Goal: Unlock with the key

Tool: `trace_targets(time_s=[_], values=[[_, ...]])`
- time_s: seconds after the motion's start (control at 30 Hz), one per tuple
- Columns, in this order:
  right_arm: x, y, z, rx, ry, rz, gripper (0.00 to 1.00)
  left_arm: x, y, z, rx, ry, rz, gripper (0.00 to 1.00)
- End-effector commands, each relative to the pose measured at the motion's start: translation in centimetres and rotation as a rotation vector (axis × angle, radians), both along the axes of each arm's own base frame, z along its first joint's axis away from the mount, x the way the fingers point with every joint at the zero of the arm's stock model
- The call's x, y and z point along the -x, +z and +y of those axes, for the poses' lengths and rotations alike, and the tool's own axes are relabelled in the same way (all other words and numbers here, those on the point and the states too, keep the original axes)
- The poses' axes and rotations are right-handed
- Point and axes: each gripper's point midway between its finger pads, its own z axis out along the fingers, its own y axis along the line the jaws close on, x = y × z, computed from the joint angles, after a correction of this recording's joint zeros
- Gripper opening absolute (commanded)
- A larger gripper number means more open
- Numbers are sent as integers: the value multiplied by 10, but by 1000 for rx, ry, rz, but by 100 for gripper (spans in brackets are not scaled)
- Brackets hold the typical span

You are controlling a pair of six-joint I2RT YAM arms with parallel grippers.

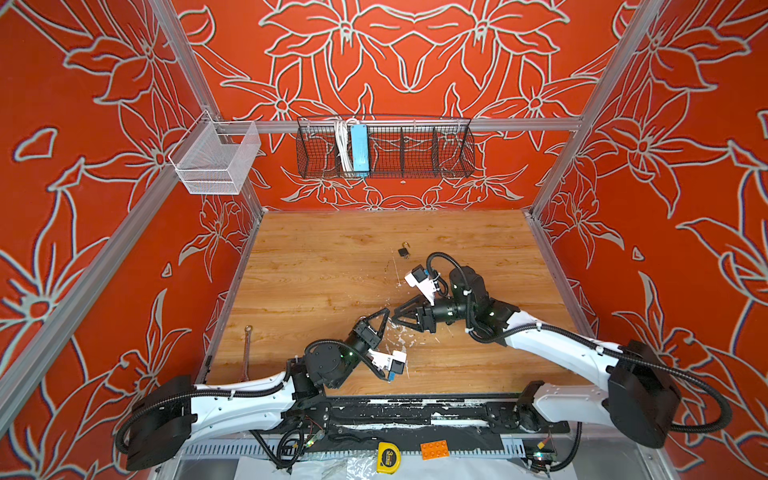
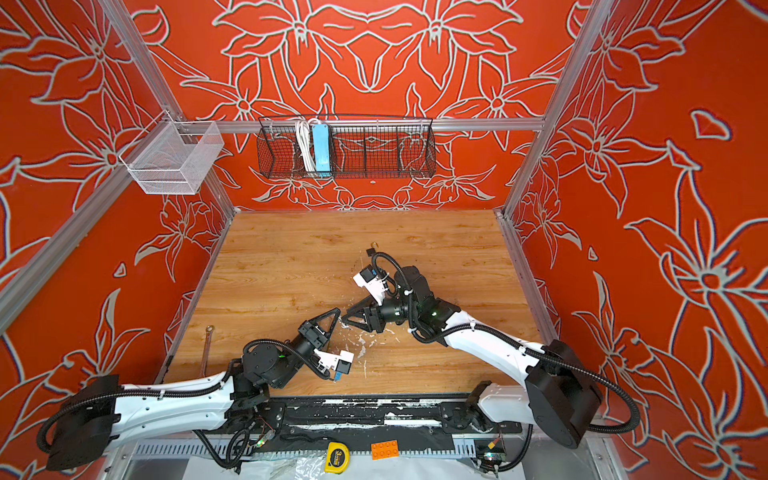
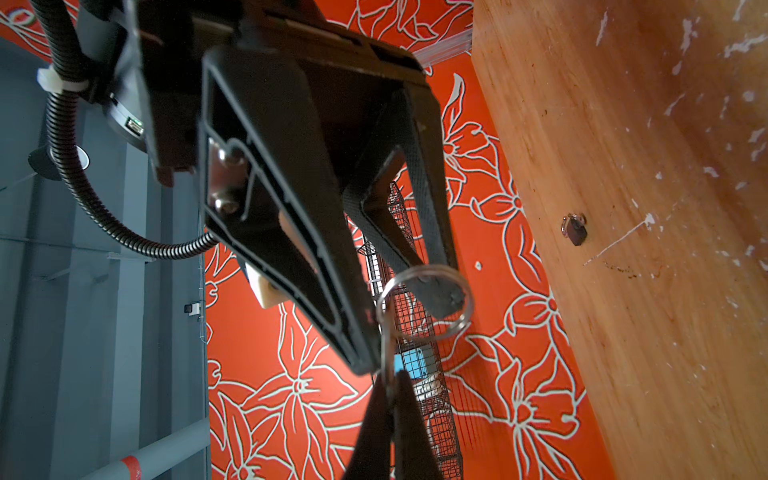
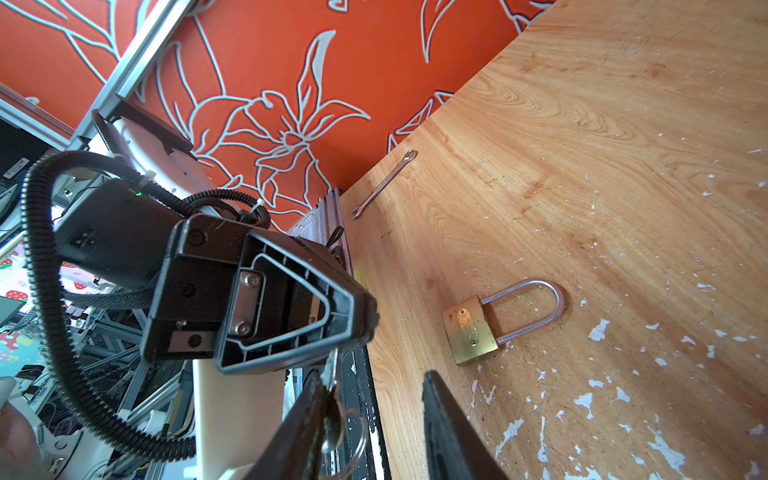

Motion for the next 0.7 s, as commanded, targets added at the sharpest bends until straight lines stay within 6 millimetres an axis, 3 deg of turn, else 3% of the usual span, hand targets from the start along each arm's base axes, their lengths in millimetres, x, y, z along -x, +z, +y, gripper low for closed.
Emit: trace_targets(time_s=[0.0,0.2,0.4,0.67], values=[[7,17,1,-33,52,-17,40,-2,22,6,87,21,-31,0],[12,20,2,-42,90,-7,37,-6,22,8,89,37,-28,0],[11,19,2,-42,81,-7,27,-5,20,6,83,30,-24,0],[12,19,6,-53,101,14,26,-6,18,5,81,27,-16,0]])
